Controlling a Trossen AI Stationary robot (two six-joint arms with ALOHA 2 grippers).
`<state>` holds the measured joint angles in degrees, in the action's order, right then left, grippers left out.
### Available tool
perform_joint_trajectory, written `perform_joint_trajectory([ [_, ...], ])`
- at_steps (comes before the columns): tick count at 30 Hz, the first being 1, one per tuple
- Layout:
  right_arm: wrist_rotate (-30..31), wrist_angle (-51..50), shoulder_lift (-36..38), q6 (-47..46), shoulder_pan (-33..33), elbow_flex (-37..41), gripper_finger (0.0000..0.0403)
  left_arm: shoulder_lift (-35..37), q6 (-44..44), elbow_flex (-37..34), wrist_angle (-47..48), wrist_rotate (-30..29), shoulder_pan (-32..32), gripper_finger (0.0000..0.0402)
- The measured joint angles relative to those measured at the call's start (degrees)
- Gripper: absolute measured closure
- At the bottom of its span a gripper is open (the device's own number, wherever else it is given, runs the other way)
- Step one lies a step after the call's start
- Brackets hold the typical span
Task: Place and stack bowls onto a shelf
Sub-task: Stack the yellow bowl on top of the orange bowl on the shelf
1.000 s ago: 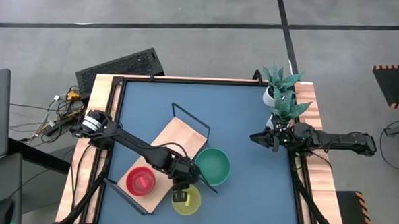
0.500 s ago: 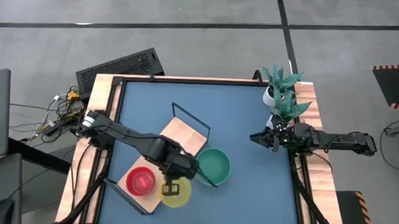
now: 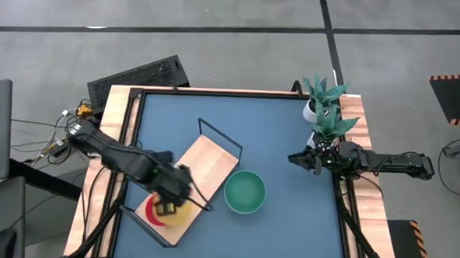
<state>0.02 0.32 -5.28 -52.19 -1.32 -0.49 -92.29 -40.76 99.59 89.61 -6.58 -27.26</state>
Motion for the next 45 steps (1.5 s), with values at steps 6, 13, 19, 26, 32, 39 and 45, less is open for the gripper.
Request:
perform_joint_trajectory([
  [6, 0.0, 0.0, 0.0, 0.0, 0.0, 0.0, 0.0214, 14.5, -17.9, -18.7, -7.4, -0.6, -3.5, 0.0401],
  [13, 0.0, 0.0, 0.0, -1.1, 0.0, 0.0, 0.0214, 21.8, -27.4, -34.7, -22.9, -0.8, -7.7, 0.0401],
  [19, 0.0, 0.0, 0.0, -1.4, 0.0, 0.0, 0.0214, 22.1, -28.9, -38.4, -24.3, -0.6, -9.1, 0.0401],
  [26, 0.0, 0.0, 0.0, -1.3, 0.0, 0.0, 0.0214, 22.2, -29.0, -40.1, -25.4, 0.1, -10.6, 0.0401],
  [32, 0.1, 0.0, 0.0, -1.3, 0.0, 0.0, 0.0214, 22.1, -29.1, -42.0, -26.5, -0.2, -10.7, 0.0401],
  [39, 0.1, 0.0, 0.0, -1.3, 0.0, 0.0, 0.0214, 22.1, -28.3, -42.8, -28.2, -0.3, -10.7, 0.0401],
  [45, 0.1, 0.0, 0.0, -1.2, 0.0, 0.0, 0.0214, 22.1, -28.3, -42.8, -28.1, -0.2, -10.7, 0.0386],
])
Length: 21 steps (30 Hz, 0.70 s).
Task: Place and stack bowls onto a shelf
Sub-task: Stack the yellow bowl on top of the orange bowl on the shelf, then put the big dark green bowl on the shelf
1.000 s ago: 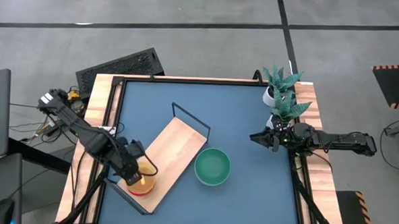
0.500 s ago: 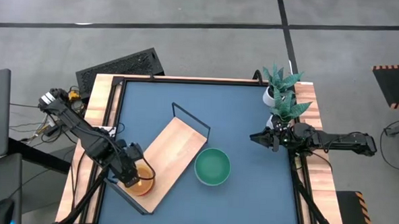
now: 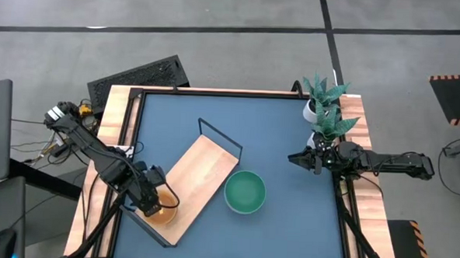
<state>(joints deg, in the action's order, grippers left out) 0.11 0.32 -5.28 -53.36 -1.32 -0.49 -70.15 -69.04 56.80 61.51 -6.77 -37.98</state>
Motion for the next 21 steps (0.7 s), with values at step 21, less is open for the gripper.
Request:
perform_joint_trajectory([
  [21, 0.8, 0.1, 0.0, 4.2, 0.0, 0.0, 0.0214, 0.5, 1.6, 12.3, -6.9, -10.3, 7.9, 0.0226],
])
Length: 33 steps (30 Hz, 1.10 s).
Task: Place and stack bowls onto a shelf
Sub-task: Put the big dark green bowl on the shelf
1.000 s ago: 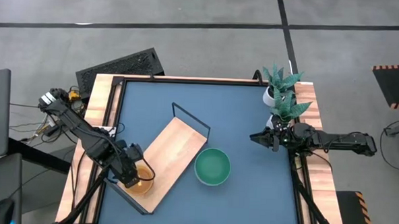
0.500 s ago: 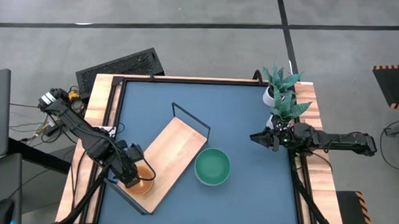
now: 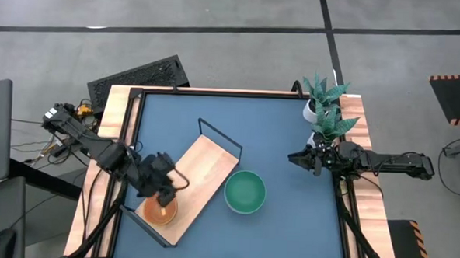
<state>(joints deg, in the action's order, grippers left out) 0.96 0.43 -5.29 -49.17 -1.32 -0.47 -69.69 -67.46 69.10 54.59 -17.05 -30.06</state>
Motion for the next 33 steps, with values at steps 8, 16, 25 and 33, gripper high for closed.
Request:
perform_joint_trajectory([
  [8, 0.3, 0.0, 0.0, -0.3, 0.0, 0.0, 0.0214, -1.8, 16.1, 1.1, -20.9, -19.6, 8.5, 0.0228],
  [16, 0.5, 0.0, 0.0, -0.8, 0.0, 0.0, 0.0214, -12.2, 27.4, 1.0, -35.6, -13.6, 18.1, 0.0228],
  [25, 0.5, 0.0, 0.0, -0.5, 0.0, 0.0, 0.0214, -24.6, 33.8, 1.0, -43.2, -8.6, 20.4, 0.0228],
  [33, 0.5, 0.0, 0.0, -0.5, 0.0, 0.0, 0.0214, -28.1, 35.9, 1.0, -43.5, -7.5, 20.3, 0.0228],
])
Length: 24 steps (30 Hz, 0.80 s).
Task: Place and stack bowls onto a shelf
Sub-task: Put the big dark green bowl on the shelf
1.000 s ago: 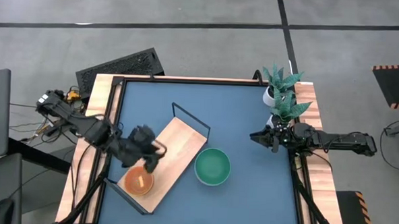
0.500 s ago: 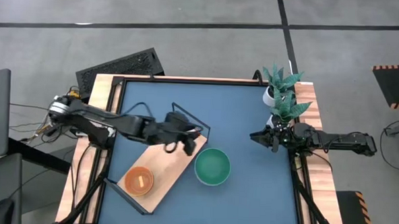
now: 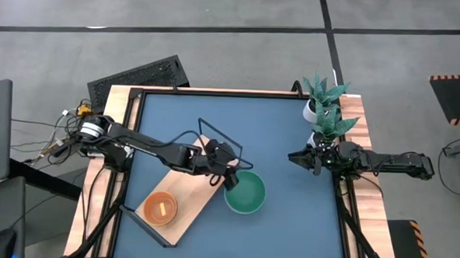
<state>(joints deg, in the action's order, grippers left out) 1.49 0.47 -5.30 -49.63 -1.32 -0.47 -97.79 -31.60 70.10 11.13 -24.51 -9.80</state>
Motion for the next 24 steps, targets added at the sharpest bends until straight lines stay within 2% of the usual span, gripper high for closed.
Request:
perform_joint_trajectory([
  [9, 0.0, 0.0, 0.0, 0.3, 0.0, 0.0, 0.0214, -1.7, 1.4, 0.0, -0.5, 1.6, -0.2, 0.0228],
  [15, 0.0, 0.0, 0.0, 0.6, -0.3, 0.0, 0.0214, -2.9, 3.1, -0.1, 0.8, 5.1, -0.5, 0.0228],
  [19, 0.0, 0.0, 0.0, 0.6, -0.3, 0.0, 0.0214, -2.6, 3.1, 0.1, 1.0, 4.8, -0.4, 0.0228],
  [24, 0.0, 0.0, 0.0, 0.6, -0.3, 0.0, 0.0214, -2.7, 3.5, 0.0, 1.3, 6.5, -0.4, 0.0255],
])
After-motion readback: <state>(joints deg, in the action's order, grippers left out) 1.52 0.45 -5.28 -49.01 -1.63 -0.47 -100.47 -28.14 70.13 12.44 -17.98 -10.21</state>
